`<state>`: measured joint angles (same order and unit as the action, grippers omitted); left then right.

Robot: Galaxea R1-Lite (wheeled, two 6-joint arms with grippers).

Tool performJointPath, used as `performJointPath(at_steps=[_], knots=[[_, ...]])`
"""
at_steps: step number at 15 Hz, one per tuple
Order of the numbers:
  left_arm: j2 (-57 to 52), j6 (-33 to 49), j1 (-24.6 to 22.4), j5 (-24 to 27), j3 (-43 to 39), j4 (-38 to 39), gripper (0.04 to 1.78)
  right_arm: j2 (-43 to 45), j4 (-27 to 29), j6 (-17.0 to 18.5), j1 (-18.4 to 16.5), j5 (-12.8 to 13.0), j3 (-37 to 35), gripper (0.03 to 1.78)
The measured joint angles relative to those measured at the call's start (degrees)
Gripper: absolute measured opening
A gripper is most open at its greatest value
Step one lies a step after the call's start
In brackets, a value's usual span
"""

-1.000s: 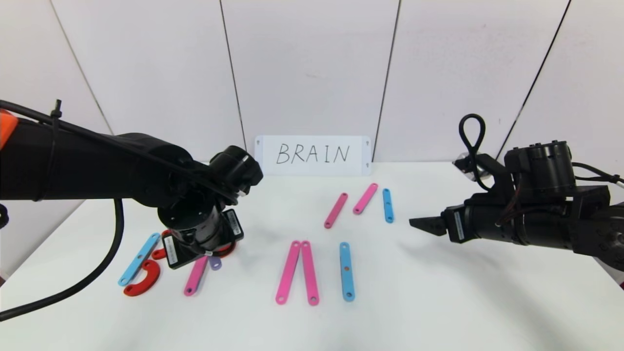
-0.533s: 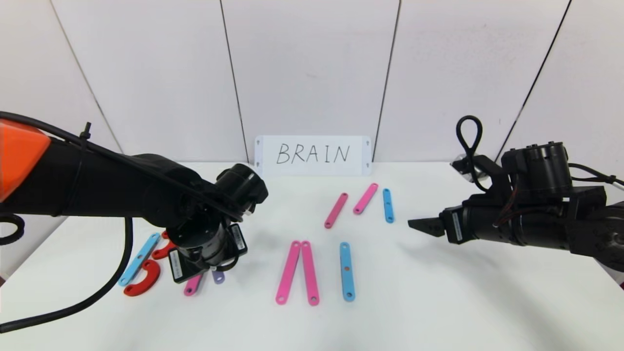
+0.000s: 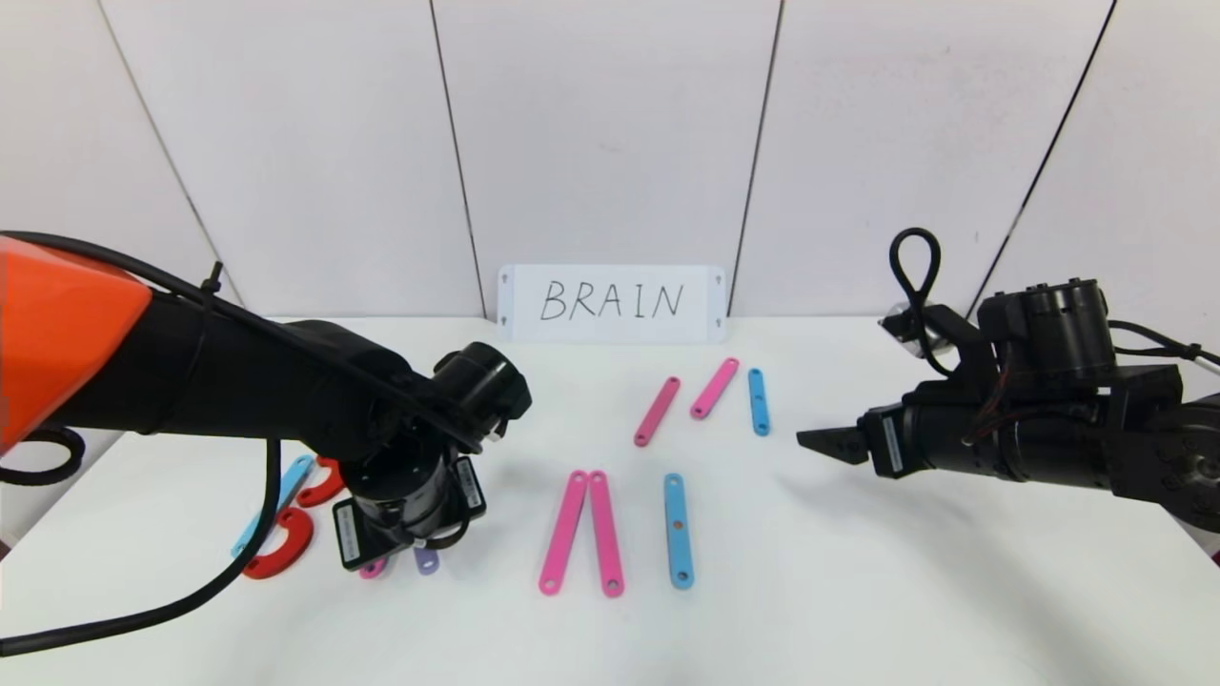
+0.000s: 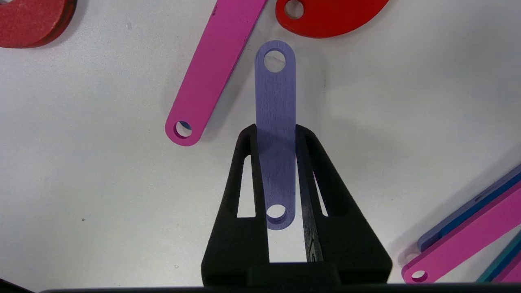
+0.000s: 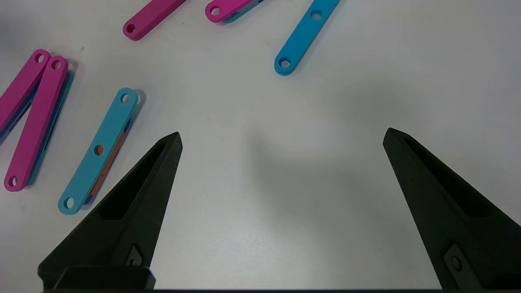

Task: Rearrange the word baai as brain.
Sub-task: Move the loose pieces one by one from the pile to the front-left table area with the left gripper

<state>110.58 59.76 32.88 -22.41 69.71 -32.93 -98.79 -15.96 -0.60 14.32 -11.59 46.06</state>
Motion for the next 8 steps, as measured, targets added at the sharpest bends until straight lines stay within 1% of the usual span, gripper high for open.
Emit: performJointPath(at_steps=[8], knots=[[1.0,0.0,0.0,0.7,-0.2,-0.1,0.27,0.0,0.0,0.0,0.0,0.0,0.0,1.73]])
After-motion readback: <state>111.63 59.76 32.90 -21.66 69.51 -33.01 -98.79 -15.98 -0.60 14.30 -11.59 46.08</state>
